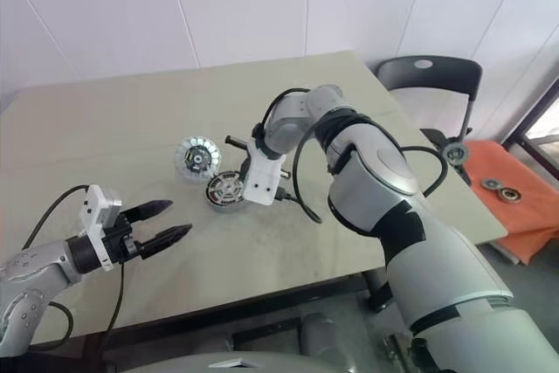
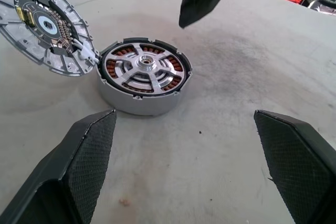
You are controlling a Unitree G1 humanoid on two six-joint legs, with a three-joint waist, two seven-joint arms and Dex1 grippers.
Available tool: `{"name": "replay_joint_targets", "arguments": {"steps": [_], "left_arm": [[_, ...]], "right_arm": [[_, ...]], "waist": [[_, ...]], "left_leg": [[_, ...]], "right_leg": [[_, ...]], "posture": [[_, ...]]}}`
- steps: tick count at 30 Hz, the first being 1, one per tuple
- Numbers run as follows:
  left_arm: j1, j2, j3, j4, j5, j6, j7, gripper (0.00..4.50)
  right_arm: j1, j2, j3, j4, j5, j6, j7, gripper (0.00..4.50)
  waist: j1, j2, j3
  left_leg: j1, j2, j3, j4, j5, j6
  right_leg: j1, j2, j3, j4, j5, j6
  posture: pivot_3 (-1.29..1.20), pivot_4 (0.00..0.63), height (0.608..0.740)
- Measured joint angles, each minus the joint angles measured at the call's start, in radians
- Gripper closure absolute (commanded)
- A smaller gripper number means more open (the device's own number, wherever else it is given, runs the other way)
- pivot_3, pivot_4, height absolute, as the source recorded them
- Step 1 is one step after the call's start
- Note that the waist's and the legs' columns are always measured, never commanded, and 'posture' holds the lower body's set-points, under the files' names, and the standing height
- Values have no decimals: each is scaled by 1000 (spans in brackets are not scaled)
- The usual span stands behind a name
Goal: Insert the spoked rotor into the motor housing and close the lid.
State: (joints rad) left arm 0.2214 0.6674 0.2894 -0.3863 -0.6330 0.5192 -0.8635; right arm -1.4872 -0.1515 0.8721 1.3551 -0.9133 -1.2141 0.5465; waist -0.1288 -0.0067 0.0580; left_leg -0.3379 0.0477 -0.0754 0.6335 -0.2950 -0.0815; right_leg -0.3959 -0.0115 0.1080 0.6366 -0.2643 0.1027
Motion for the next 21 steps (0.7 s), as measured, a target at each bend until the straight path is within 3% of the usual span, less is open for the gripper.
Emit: {"name": "replay_joint_targets", "arguments": {"steps": [9, 13, 17, 21], "left_arm": [[11, -3, 0, 0, 0, 0, 3, 17], [17, -4, 0, 0, 0, 0, 11, 0], [18, -4, 1, 0, 0, -1, 14, 0], [18, -3, 1, 0, 0, -1, 15, 0]], "right_arm": [[21, 5, 16, 3, -17, 7, 15, 4500], [23, 15, -51, 10, 81, 8, 175, 3323], [35, 14, -62, 6, 103, 24, 212, 1996], [35, 14, -59, 3, 101, 38, 210, 1996]], "waist": [[-1, 0, 0], [-1, 0, 0], [0, 0, 0], [0, 0, 0]], "left_leg": [[0, 0, 0, 0, 0, 0], [0, 0, 0, 0, 0, 0], [0, 0, 0, 1, 0, 0], [0, 0, 0, 1, 0, 0]], "right_leg": [[-1, 0, 0, 1, 0, 0], [0, 0, 0, 1, 0, 0], [0, 0, 0, 1, 0, 0], [0, 0, 0, 2, 0, 0]], "posture": [[0, 0, 740], [0, 0, 740], [0, 0, 740], [0, 0, 740]]}}
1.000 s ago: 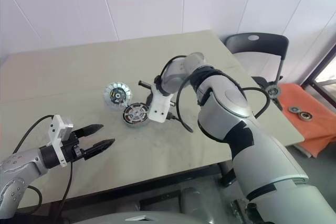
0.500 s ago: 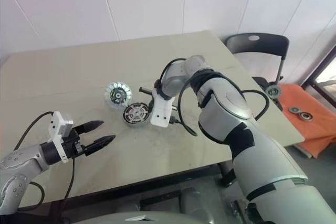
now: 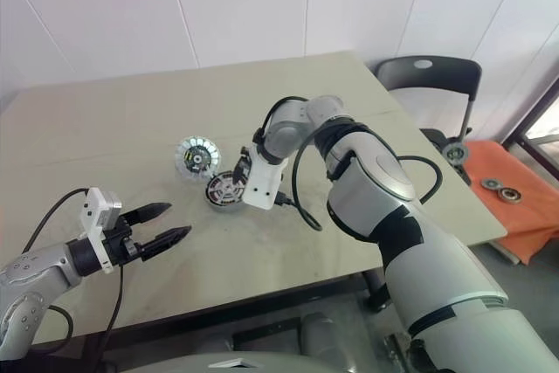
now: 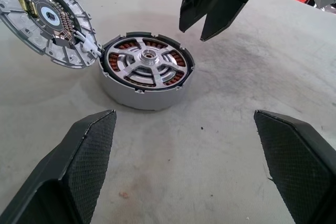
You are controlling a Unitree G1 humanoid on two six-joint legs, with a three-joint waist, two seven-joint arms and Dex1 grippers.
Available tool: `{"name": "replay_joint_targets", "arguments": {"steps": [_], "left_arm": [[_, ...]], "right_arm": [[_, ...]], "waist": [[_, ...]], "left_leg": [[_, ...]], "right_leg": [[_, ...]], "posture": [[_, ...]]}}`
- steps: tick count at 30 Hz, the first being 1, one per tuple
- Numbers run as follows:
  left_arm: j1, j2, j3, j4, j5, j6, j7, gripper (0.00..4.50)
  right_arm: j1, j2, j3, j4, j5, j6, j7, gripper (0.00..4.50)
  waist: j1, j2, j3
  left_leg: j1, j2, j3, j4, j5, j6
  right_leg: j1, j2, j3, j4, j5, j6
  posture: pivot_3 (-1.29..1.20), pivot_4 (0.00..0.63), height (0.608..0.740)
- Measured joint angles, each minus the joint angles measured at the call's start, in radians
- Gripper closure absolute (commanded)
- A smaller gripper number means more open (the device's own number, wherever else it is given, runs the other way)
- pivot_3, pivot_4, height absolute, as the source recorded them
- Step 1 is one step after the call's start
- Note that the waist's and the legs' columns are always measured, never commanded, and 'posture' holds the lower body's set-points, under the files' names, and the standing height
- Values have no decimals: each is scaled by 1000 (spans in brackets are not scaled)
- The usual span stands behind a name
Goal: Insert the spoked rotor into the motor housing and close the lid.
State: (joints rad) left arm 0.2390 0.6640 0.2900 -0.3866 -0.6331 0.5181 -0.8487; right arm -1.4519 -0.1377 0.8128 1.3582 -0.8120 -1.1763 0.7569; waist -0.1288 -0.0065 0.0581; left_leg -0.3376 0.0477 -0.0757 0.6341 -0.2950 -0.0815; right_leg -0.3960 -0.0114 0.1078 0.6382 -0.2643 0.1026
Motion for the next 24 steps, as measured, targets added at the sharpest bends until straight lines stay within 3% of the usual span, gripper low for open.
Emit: {"name": "replay_joint_targets", "arguments": {"steps": [12, 24], "left_arm": [[-9, -1, 0, -1, 0, 0, 6, 0], [-5, -20, -1, -10, -1, 1, 23, 0]], "right_arm": [[24, 9, 79, 1, -115, 125, -168, 1996], [36, 32, 133, 1, -186, 118, -287, 1996]], "waist": [[0, 0, 0], [0, 0, 0]], "left_leg": [[0, 0, 0, 0, 0, 0], [0, 0, 0, 1, 0, 0]], "right_leg": [[-1, 0, 0, 1, 0, -1], [-1, 0, 0, 2, 0, -1]], "posture": [[0, 0, 740], [0, 0, 740]]}}
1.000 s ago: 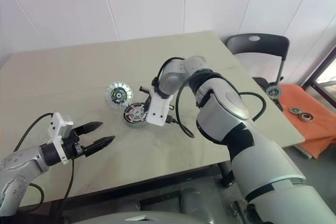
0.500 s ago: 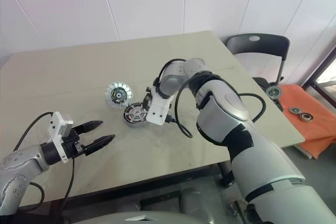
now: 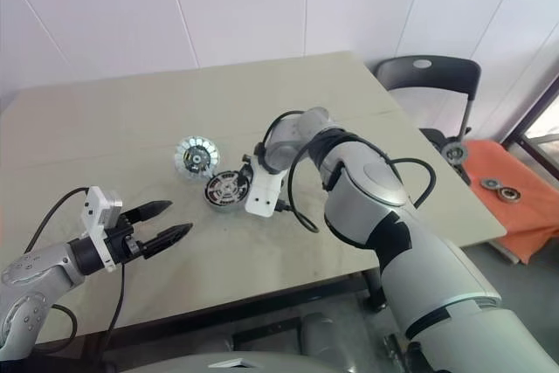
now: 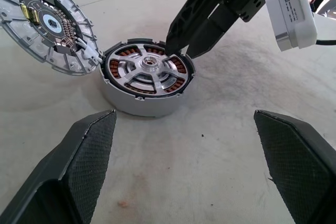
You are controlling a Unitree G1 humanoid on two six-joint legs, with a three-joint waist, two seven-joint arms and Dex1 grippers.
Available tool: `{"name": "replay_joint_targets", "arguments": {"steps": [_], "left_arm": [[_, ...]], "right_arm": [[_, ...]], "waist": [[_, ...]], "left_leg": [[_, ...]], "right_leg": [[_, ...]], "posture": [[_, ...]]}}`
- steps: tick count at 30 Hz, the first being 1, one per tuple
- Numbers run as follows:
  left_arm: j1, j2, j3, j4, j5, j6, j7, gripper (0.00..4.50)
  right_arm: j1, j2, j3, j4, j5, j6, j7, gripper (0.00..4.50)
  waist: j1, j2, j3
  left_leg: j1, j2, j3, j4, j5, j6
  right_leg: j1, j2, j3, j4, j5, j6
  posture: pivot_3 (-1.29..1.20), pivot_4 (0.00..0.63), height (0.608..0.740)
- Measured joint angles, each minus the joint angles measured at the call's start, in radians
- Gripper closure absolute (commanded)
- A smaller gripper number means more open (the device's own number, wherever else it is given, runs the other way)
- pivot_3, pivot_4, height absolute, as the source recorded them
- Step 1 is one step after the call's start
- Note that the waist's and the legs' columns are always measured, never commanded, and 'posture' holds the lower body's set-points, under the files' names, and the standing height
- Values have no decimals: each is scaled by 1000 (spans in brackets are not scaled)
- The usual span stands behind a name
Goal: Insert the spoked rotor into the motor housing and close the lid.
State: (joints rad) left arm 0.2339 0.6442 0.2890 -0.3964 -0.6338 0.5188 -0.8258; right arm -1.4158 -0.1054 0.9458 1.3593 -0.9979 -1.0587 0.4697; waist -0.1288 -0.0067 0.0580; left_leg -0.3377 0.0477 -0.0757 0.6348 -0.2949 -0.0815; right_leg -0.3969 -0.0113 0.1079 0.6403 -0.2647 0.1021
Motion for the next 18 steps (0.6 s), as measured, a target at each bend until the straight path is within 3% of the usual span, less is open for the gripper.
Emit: {"name": "replay_joint_targets", "arguments": {"steps": [18], "left_arm": [[-4, -17, -10, 0, 1, 0, 4, 0]], "right_arm": [[7, 7, 9, 0, -11, -39, -30, 1996]], "waist": [[0, 0, 0]], "left_leg": [[0, 0, 0, 4, 0, 0]], "right_leg": [[0, 0, 0, 6, -2, -4]], "posture": [[0, 0, 740]]}}
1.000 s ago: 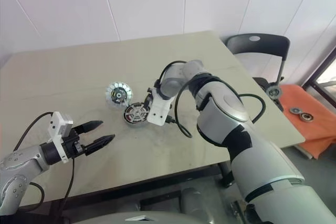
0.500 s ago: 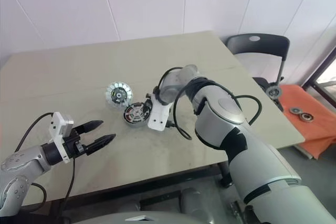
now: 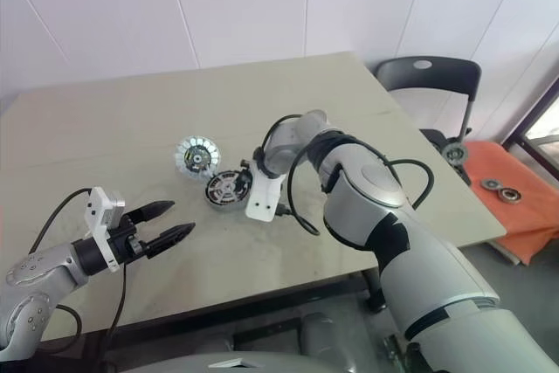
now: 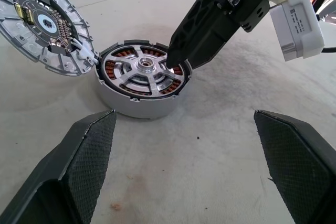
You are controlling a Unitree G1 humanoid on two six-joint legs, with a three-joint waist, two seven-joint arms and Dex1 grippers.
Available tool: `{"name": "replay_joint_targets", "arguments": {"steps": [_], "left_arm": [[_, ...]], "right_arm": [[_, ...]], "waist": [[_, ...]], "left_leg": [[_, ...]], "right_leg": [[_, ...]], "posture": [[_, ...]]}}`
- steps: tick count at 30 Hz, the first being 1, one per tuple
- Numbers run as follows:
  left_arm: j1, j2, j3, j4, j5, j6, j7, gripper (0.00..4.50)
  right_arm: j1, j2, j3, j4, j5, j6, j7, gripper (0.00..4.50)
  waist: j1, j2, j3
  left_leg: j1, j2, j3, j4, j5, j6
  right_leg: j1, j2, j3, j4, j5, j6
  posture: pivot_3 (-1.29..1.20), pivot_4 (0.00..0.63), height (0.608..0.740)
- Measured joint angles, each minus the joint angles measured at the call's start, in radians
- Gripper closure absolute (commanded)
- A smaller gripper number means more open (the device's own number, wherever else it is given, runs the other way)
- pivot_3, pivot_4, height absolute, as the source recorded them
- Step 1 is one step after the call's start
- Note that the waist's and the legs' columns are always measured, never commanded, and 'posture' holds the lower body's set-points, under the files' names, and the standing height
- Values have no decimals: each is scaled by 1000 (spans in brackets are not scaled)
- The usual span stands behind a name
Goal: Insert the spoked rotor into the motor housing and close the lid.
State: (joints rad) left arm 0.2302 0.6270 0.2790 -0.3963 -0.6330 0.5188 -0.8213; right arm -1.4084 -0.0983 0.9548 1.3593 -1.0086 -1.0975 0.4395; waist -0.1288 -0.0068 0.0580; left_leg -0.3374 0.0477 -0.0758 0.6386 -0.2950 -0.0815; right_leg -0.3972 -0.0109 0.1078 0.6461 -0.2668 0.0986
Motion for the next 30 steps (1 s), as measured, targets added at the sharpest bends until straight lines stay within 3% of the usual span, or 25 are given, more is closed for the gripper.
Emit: {"name": "replay_joint_targets", "arguments": {"steps": [1, 7, 17, 20, 23, 27, 30], "left_arm": [[0, 0, 0, 0, 0, 0, 0, 0], [-6, 0, 0, 0, 0, 0, 2, 0], [-9, -5, -12, 1, 1, 0, 16, 0], [-12, -5, -14, 2, 1, 0, 17, 0], [-28, -9, -23, 11, 5, -1, 17, 0], [-44, -14, -31, 16, 11, -4, 17, 0], [-47, -20, -34, 30, 13, -5, 17, 0]], "right_arm": [[0, 0, 0, 0, 0, 0, 0, 1996], [1, -2, -3, -1, 6, -4, 10, 3867], [5, 1, -31, 2, 44, 1, 79, 3867], [19, 7, -103, 21, 132, 1, 234, 3867], [48, 25, -227, 39, 280, 53, 521, 3867], [81, 67, -389, 37, 472, 311, 916, 3867], [88, 79, -439, 10, 532, 516, 1067, 3867]], "waist": [[0, 0, 0], [0, 0, 0], [0, -1, 0], [0, -1, 0], [-1, -1, 0], [0, 0, 0], [2, 1, 0]], "left_leg": [[0, 0, 0, 0, 0, 0], [0, 0, 0, 4, 0, 0], [0, 0, -1, 7, 0, 0], [0, 0, -1, 6, 0, 0], [0, 0, -2, 6, 0, 0], [0, 0, -3, 7, 0, 0], [0, 0, -4, 7, 0, 0]], "right_leg": [[0, 0, 0, 0, 0, 0], [2, 0, 0, 1, 0, 0], [3, 0, 0, 2, 0, -1], [3, 0, 0, 2, 0, 0], [3, 0, -1, 2, 1, 3], [4, 0, -2, 2, 1, 3], [4, 0, -3, 2, 1, 3]], "posture": [[0, 0, 740], [0, 0, 740], [0, 0, 740], [0, 0, 740], [0, 0, 740], [0, 0, 740], [0, 0, 740]]}}
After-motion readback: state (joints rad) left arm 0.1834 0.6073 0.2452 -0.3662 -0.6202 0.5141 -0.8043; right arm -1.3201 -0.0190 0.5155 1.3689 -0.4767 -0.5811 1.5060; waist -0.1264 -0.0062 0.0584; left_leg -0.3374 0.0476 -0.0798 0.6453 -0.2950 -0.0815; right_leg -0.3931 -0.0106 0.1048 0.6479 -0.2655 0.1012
